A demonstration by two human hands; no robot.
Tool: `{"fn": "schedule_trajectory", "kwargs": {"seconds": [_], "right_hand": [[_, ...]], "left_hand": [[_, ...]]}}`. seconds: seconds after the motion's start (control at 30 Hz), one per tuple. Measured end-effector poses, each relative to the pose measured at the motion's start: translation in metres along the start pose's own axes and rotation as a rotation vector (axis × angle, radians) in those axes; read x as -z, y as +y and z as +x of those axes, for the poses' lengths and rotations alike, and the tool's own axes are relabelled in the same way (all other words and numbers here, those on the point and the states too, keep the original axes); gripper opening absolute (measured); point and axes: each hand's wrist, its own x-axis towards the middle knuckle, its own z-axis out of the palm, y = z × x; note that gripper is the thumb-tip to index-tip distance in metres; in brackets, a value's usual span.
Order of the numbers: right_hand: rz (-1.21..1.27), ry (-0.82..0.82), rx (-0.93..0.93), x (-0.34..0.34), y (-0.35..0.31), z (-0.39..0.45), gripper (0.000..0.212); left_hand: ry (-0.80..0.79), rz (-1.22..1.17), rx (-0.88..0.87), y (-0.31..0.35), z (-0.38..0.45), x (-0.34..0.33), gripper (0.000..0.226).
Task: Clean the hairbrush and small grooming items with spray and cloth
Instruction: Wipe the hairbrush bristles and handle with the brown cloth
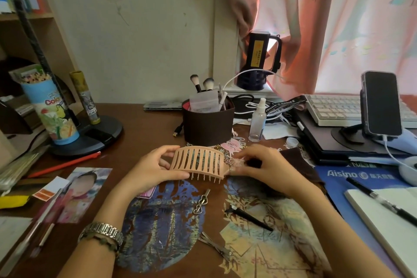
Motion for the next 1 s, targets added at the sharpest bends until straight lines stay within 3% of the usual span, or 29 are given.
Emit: {"fn": "schedule_trajectory", "kwargs": {"seconds": [0.13,0.3,0.43,0.57,0.7,1.0], "right_hand": [[0.125,0.131,-0.044,0.033,0.012,-0.009,0.023],[0.067,0.03,-0.11,0.044,0.038,-0.028,0.029],[0.065,0.019,-0.083,0.042,0.048,-0.039,0.032],[0.084,0.006,-0.06,0.043,0.056,-0.045,0.035],[0.082,-0.001,-0.053,0.038,0.064,-0.046,0.036],[0.038,0.098,-0.004,0.014,0.062,-0.038,0.034]], "left_hand": [[0.013,0.035,0.0,0.002,0.0,-0.002,0.094],[0.022,0.058,0.02,0.005,0.0,-0.003,0.102],[0.012,0.076,0.032,0.003,0.002,-0.003,0.123],[0.017,0.077,0.038,0.002,0.003,-0.005,0.122],[0.02,0.059,0.044,0.001,0.005,-0.007,0.114],[0.037,0.063,0.042,-0.001,0.008,-0.011,0.073]]}}
